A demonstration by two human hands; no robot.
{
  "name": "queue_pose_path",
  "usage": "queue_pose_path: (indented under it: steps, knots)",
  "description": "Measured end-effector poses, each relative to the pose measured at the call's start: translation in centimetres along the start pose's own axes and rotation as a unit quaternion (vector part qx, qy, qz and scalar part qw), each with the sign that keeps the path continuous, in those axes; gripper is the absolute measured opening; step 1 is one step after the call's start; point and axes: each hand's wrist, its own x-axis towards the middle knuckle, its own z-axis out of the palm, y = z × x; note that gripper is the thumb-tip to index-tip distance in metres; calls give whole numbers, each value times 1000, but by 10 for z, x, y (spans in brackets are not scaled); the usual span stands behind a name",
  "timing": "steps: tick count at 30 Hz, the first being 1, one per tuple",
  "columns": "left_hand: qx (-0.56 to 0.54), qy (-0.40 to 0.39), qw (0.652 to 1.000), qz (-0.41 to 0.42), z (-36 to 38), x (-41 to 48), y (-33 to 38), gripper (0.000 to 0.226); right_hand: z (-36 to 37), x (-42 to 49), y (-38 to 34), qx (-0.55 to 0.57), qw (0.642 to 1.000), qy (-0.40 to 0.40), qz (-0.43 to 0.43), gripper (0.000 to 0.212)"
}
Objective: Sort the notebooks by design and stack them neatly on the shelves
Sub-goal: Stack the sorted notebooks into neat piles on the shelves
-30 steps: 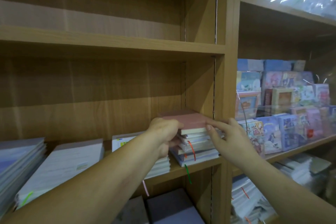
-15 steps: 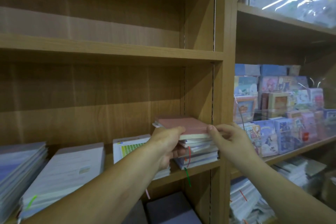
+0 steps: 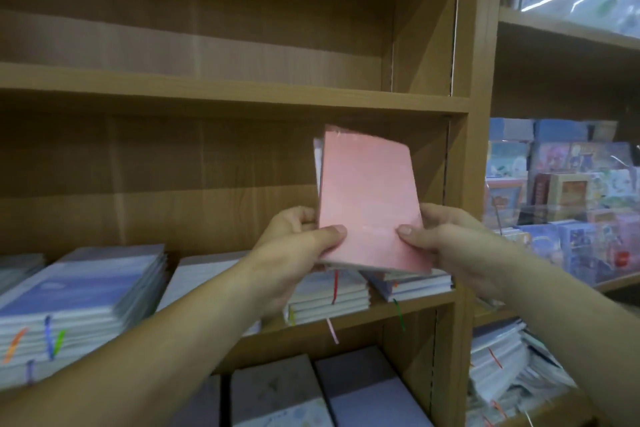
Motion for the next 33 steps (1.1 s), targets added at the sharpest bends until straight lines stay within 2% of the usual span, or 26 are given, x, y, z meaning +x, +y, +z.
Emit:
queue_pose_path:
  steps: [2,6,10,15,19,25,28,33]
  knots:
    - [75,19,996,35,-23,-1,0,25,24,9,0,-17,999,25,-21,37]
    - [205,51,974,78,-57,2,-12,25,71,24,8,-40,994,68,-69,46]
    - [287,47,952,101,-73,5,-31,34,94,35,26,-73,990,70,-99,53]
    - [377,42,920,98,-72,3,-50,53,100,36,44,-138,981,69,-116,53]
    - [439,25,894,84,-73,0,-61,53,102,35,54,-215,966,59,-130,62]
    - [458,15,887,51,-69,0,-72,64,107,31,64,-242,962,53,-113,72]
    - [434,-1,899,52,-69,-1,-69,67,104,31,64,-224,967,53,-113,72]
    - [376,21,923,85,-82,-11,-52,59,104,30,55,-151,974,66,-156,61]
